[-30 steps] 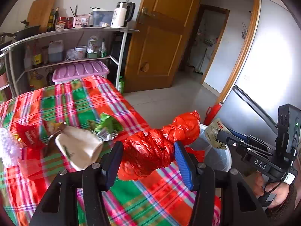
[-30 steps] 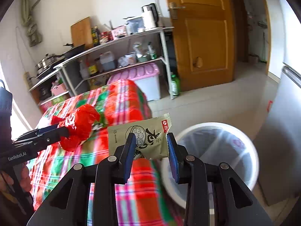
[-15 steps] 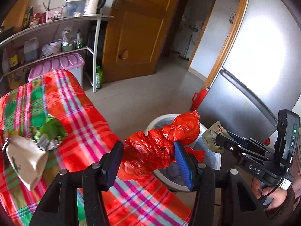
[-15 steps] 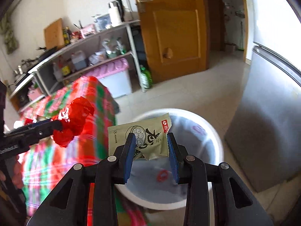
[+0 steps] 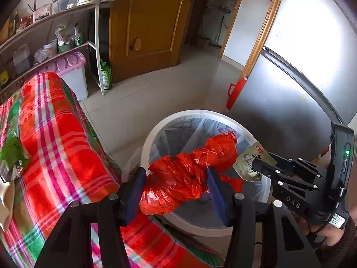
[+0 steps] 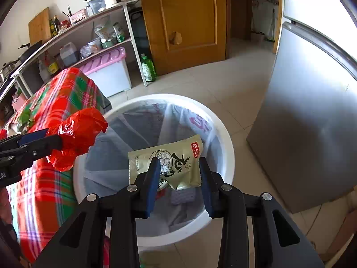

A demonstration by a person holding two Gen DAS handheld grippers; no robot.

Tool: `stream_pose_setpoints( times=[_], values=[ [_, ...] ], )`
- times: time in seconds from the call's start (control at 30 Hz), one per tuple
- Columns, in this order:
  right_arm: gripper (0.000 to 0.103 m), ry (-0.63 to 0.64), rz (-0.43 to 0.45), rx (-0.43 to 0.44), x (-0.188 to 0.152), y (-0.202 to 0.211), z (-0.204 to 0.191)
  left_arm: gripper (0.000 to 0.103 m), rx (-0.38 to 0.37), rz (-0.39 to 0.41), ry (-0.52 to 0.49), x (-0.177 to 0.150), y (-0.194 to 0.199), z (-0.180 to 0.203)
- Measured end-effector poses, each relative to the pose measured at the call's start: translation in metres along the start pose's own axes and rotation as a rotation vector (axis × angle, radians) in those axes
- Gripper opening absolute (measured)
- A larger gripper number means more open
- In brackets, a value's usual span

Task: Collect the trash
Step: 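Open both tools to drop the pouch and red bag into the bin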

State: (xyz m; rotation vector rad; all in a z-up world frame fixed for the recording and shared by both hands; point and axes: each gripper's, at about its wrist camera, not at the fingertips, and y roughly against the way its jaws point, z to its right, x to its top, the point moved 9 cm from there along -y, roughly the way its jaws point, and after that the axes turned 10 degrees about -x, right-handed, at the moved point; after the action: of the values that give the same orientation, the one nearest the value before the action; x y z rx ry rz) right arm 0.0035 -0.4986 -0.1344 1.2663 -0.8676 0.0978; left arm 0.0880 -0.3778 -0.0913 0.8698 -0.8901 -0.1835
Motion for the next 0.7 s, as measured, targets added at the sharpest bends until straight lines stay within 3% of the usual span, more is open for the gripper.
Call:
stream_pose_setpoints(
  times=[0.27, 0.33, 0.43, 0.7],
  values=[
    [0.037, 0.010, -0.013, -0.025, -0.002, -0.011, 0.010, 0.056, 0.035, -0.015, -0.016, 0.001, -0.013, 0.004],
    [0.041, 0.009, -0.015, -0.028, -0.003, -0.010, 0.009, 0.056, 0.039, -0.016, -0.013, 0.000, -0.013, 0.005],
    [0.049, 0.000, -0.009, -0.018, -0.003, -0.008, 0.010, 0.056, 0.044, -0.008, -0.015, 0.001, -0.010, 0.007],
    [0.049, -0.001, 0.019, -0.005, 0.000, 0.008, 0.003, 0.063, 0.027, 0.037, -0.003, 0.003, 0.013, 0.004]
  ],
)
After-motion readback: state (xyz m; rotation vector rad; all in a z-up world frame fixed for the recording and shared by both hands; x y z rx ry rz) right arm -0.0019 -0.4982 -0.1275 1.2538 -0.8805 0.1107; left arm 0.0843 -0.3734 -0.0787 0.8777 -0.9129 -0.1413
